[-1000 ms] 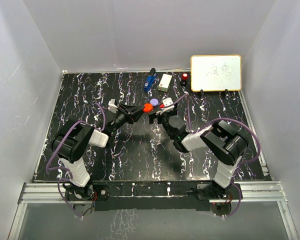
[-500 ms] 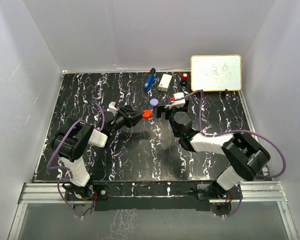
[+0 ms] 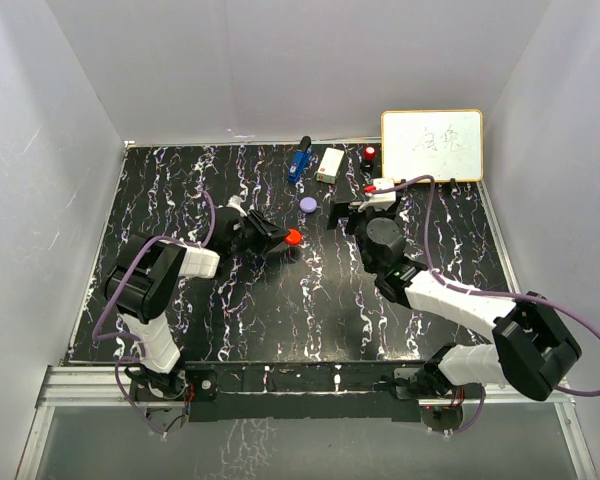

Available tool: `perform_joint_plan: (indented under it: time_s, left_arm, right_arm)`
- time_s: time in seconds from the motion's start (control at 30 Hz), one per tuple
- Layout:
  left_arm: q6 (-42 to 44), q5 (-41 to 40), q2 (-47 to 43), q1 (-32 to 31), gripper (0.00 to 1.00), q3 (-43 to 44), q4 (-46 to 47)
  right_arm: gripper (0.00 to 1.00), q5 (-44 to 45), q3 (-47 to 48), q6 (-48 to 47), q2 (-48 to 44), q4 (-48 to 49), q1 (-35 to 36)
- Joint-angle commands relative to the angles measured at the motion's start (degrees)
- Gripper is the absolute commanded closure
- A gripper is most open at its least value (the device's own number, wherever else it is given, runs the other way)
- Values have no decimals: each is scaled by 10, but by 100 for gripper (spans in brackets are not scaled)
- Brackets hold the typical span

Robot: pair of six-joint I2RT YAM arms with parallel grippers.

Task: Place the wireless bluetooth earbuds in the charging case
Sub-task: Place the charging case at the center of the board, then reset both arms

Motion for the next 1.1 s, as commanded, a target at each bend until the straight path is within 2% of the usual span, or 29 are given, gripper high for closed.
perform_joint_plan:
  time_s: [0.0, 0.2, 0.3, 0.5, 0.57, 0.6, 0.73, 0.87, 0.93, 1.07]
  left_arm:
    - [89, -30, -13, -1, 100, 37, -113]
    - [146, -57, -24, -5, 100, 58, -182]
    - [161, -64, -34, -5, 87, 59, -197]
    - [185, -101, -84, -5, 47, 58, -252]
    - [208, -134, -115, -5, 15, 60, -294]
    - [218, -148, -134, -4, 4, 61, -313]
    - [249, -211, -223, 7, 1, 51, -388]
    - [286, -321, -370, 19, 1, 32, -459]
    - [306, -394, -430, 21, 2, 28, -498]
    - [340, -530, -475, 26, 1, 58, -593]
  right_arm:
    - [2, -8, -15, 15, -31, -3, -4]
    - [2, -22, -24, 27, -46, -5, -5]
    - [2, -27, -26, 32, -47, -6, -6]
    - [2, -43, -28, 44, -47, -8, -6]
    - [2, -48, -29, 48, -48, -10, -5]
    - [2, -51, -30, 50, -50, -11, -6]
    - [2, -49, -37, 67, -55, -24, -6]
    - [2, -5, -26, 105, -52, -87, -13]
    - [2, 42, -11, 152, -47, -149, -36]
    - [2, -8, -2, 217, -51, -227, -113]
